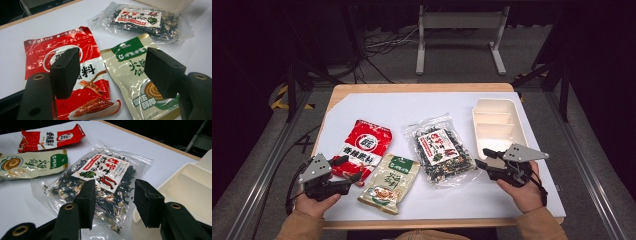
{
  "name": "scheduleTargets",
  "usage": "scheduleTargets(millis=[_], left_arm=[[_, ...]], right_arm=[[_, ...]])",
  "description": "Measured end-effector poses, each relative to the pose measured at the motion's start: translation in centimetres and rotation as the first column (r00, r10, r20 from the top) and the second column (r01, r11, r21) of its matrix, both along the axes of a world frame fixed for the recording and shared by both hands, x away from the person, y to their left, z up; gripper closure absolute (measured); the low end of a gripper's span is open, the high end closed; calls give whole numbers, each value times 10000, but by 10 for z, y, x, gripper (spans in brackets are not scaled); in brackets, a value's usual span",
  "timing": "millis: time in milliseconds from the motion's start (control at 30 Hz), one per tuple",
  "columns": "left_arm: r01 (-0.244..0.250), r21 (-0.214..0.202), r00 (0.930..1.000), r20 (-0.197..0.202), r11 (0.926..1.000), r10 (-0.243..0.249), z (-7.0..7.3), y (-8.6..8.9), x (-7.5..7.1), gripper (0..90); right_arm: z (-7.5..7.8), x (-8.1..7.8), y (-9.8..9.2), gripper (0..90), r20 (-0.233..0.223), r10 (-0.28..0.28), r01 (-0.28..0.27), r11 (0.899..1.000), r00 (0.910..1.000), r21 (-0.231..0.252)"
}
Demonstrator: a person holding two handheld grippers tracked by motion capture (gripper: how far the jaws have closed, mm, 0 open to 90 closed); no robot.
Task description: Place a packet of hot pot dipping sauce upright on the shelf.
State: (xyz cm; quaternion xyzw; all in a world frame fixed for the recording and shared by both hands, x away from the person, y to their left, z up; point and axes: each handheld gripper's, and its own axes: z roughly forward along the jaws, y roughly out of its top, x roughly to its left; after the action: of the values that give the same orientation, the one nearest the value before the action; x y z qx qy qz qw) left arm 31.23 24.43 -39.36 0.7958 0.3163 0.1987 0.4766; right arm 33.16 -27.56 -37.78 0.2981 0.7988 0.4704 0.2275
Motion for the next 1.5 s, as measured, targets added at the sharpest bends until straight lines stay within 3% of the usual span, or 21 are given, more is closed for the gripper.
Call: scheduleTargets(millis=[500,1067,1500], left_arm=[[-115,-207,9999,69,9997,117,1,5,-2,298],[-255,-282,9996,132,9993,258,2,9,-6,298],[-262,-248,9995,159,9993,266,2,9,-5,298]], right_arm=[[10,6,13,453,-288,373,-370,9993,9989,103],[21,22,63,422,-517,1575,-1588,9870,9862,-235],[27,30,98,392,-796,2233,-2254,9741,9715,-182]])
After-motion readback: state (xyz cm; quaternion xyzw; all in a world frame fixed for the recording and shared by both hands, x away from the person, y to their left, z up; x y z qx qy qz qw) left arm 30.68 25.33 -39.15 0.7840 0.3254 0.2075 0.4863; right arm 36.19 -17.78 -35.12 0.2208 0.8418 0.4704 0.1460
